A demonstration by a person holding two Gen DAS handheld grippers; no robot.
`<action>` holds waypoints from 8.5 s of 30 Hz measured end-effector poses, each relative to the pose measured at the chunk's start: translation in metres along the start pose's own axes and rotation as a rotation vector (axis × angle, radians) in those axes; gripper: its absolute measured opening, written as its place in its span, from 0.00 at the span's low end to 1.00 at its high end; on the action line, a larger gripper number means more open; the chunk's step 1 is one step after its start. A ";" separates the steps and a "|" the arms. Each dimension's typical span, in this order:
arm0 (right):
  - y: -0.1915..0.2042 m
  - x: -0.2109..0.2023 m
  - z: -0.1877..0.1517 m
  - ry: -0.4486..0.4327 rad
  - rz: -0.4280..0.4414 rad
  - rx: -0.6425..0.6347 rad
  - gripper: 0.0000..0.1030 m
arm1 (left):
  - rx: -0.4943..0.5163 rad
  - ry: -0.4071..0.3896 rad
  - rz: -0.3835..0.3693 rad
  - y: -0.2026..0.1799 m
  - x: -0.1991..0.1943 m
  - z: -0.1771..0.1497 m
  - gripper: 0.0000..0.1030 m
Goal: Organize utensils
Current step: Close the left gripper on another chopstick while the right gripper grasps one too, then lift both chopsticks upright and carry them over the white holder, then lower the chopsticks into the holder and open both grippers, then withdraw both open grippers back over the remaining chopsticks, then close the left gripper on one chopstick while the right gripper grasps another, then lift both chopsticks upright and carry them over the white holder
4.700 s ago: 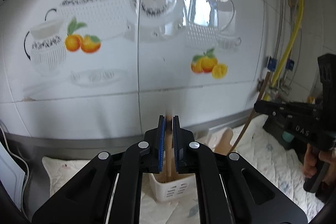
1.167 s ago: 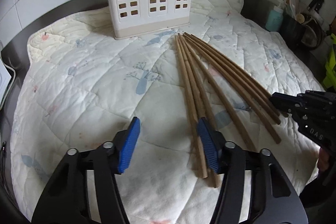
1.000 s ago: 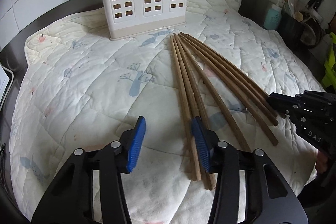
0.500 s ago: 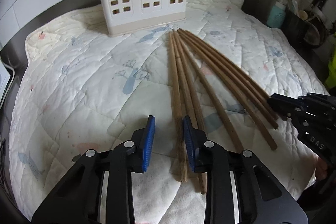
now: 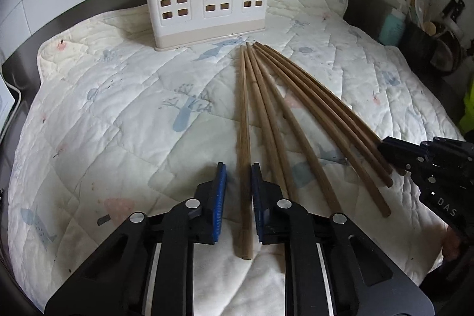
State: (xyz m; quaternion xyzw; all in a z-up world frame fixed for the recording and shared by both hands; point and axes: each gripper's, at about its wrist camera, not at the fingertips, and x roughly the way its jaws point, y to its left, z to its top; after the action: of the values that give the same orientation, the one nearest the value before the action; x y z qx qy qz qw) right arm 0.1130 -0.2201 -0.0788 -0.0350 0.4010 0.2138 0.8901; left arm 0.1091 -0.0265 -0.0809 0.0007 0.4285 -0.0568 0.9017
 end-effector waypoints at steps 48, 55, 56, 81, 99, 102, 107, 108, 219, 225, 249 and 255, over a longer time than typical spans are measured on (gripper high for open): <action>0.006 -0.091 0.094 -0.241 0.038 -0.069 0.06 | -0.020 -0.240 -0.126 0.028 -0.063 0.054 0.05; 0.010 -0.102 0.142 -0.272 0.066 -0.124 0.06 | 0.014 -0.259 -0.126 0.028 -0.071 0.079 0.05; 0.011 -0.104 0.153 -0.280 0.069 -0.133 0.06 | 0.015 -0.262 -0.128 0.029 -0.073 0.081 0.05; 0.028 -0.059 0.279 -0.222 -0.065 -0.277 0.06 | 0.101 -0.503 -0.050 0.043 -0.157 0.207 0.05; 0.021 -0.023 0.269 -0.181 -0.035 -0.268 0.06 | 0.009 -0.475 0.052 0.073 -0.103 0.260 0.05; 0.019 -0.025 0.267 -0.196 -0.030 -0.258 0.07 | 0.004 -0.448 0.046 0.076 -0.092 0.257 0.06; 0.017 -0.036 0.264 -0.229 -0.030 -0.247 0.11 | 0.016 -0.438 0.041 0.074 -0.091 0.250 0.07; 0.017 -0.040 0.263 -0.237 -0.030 -0.244 0.13 | 0.021 -0.437 0.039 0.073 -0.092 0.246 0.07; 0.024 0.005 -0.001 0.027 -0.023 -0.101 0.14 | 0.024 0.044 -0.137 -0.008 0.000 -0.004 0.13; 0.019 0.002 0.000 0.020 -0.018 -0.083 0.07 | 0.021 0.039 -0.138 -0.009 0.001 -0.005 0.13; 0.022 -0.072 0.041 -0.190 -0.012 -0.101 0.06 | -0.026 0.000 -0.177 0.007 -0.009 0.006 0.05; 0.019 -0.088 0.054 -0.232 -0.022 -0.105 0.06 | -0.043 -0.033 -0.184 0.013 -0.021 0.009 0.05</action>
State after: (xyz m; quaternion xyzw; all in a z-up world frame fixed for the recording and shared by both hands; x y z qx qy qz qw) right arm 0.0917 -0.2213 0.0241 -0.0613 0.2834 0.2272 0.9297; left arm 0.1043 -0.0118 -0.0601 -0.0589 0.4129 -0.1301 0.8995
